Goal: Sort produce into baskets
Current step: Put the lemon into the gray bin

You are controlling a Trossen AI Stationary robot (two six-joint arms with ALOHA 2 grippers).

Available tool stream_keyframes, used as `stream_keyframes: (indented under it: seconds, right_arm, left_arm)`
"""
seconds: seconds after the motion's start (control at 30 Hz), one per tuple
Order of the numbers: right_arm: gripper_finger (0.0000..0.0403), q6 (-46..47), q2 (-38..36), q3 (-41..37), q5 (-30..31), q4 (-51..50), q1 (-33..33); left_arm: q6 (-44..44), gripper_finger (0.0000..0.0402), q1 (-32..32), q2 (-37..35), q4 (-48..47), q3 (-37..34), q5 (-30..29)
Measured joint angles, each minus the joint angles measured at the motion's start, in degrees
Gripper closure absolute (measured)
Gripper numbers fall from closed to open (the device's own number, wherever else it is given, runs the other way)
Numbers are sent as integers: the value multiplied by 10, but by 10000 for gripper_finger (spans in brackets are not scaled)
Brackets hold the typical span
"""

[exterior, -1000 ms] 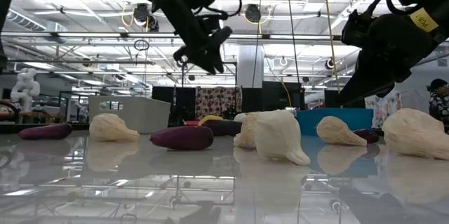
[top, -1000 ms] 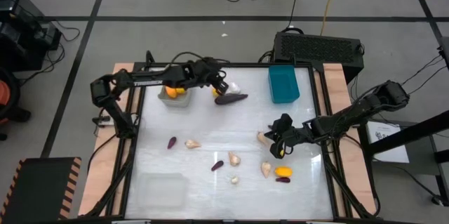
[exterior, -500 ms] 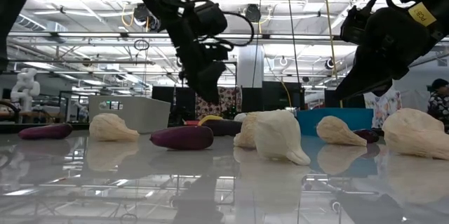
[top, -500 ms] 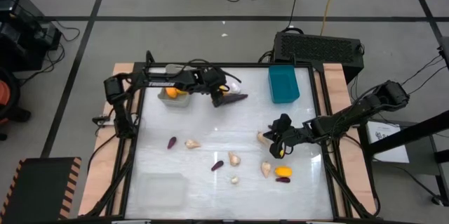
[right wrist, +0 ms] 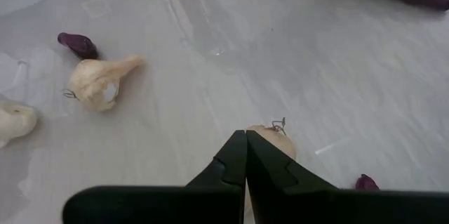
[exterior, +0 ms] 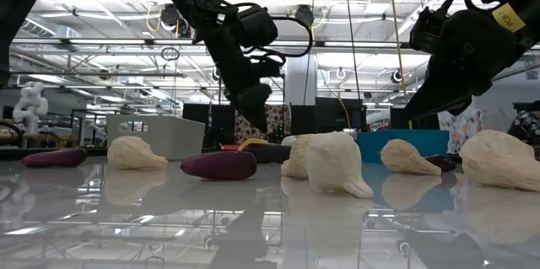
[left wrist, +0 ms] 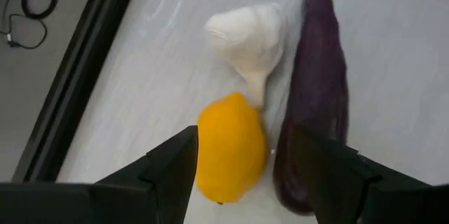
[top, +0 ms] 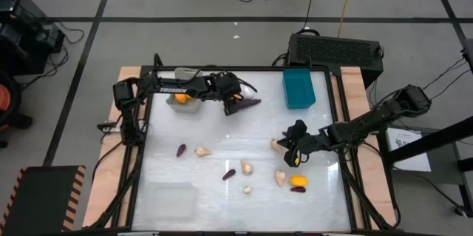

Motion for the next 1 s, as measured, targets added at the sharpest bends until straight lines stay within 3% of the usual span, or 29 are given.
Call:
stream_keyframes:
  seconds: [1.0]
  right_arm:
    - [403, 22, 0, 0, 1, 10, 30]
  left_arm:
    - [50, 166, -3, 15, -45, 0, 10]
